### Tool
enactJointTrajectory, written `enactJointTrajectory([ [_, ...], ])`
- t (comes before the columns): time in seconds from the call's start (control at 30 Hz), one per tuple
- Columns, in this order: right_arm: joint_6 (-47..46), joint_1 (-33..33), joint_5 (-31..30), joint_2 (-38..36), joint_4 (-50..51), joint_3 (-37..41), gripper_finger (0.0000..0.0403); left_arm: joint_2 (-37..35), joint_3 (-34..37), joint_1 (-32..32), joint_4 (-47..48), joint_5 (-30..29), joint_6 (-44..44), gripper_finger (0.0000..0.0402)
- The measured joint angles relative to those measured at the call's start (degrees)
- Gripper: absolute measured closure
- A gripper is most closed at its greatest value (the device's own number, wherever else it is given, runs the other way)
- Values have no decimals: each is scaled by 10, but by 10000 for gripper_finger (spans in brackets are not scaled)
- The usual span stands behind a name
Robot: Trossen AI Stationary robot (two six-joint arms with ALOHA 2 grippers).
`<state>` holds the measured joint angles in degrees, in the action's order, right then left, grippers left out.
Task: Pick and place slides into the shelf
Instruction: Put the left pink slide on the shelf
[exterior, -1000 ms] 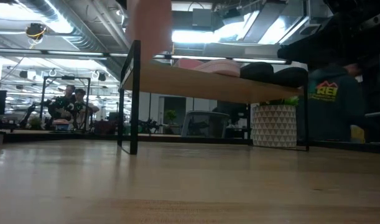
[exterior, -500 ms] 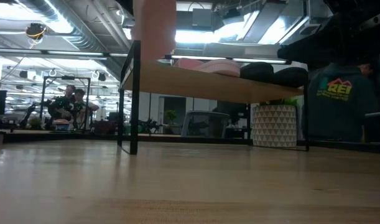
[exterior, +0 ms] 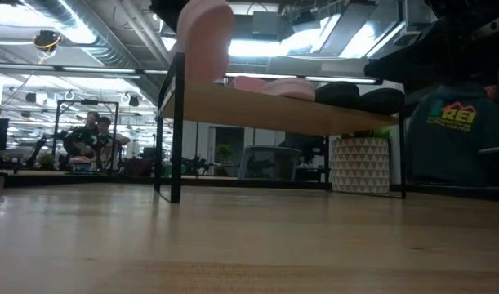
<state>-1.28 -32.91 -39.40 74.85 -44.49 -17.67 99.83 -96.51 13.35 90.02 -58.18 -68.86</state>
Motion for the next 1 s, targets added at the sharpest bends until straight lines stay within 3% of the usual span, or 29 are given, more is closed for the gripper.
enactJointTrajectory([
  [1.0, 0, 0, 0, 0, -3, 0, 395, 23, 0, -12, -1, 35, -11, 394],
])
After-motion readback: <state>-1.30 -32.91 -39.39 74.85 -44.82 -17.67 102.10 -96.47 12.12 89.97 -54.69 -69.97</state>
